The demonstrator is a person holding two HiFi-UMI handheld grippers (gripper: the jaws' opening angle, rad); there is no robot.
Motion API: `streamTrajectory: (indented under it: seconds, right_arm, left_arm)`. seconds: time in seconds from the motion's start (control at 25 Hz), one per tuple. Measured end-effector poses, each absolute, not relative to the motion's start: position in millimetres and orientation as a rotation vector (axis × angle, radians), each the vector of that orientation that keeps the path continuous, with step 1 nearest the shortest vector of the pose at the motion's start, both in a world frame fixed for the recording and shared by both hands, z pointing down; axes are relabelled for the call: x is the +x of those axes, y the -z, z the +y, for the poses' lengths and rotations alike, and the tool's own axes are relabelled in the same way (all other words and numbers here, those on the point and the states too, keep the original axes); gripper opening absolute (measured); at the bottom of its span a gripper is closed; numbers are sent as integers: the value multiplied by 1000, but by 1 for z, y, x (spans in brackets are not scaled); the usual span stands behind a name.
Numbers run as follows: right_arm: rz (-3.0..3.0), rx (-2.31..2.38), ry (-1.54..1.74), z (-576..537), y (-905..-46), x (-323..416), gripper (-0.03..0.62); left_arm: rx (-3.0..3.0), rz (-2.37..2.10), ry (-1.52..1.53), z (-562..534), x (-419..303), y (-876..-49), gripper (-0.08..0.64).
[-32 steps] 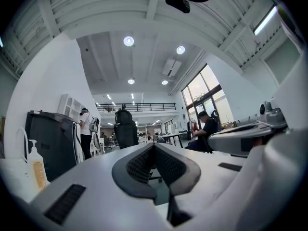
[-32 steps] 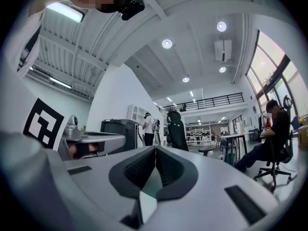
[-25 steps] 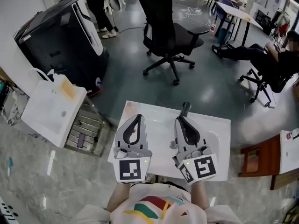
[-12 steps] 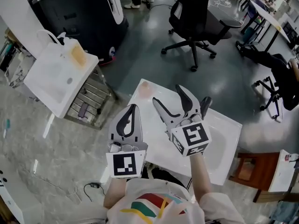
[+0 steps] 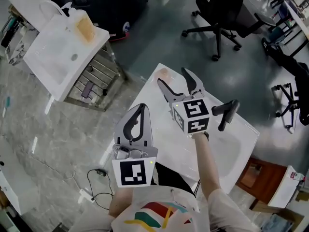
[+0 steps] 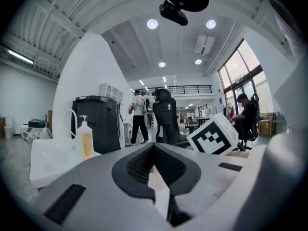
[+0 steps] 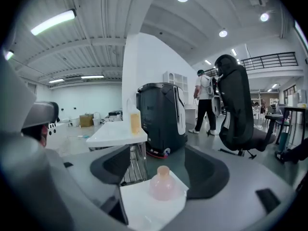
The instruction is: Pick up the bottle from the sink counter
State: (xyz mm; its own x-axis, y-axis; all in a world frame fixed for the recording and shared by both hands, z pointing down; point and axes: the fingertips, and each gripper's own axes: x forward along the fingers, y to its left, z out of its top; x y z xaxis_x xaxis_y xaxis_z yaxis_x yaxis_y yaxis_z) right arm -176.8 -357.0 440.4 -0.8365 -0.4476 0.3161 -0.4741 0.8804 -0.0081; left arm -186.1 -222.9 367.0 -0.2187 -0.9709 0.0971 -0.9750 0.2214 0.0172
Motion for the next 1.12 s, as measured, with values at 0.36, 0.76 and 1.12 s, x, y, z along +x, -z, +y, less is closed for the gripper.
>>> streamTrajectory:
  seconds: [0.36,0.76,1.12]
  right_arm:
    - [-2612,669,-206,-387,-525,-210,387]
    - [-2492,662,-235,-394,-587,-225,387]
    - [-2431,661,-226,-396,-612,-225,387]
  left_arm:
    - [1835,-2337,-103,-229,-193,-413,18]
    - [1780,-2324,-117,-229,-204,-440,18]
    - [1757,-2327,-123,-227,-211,-449,18]
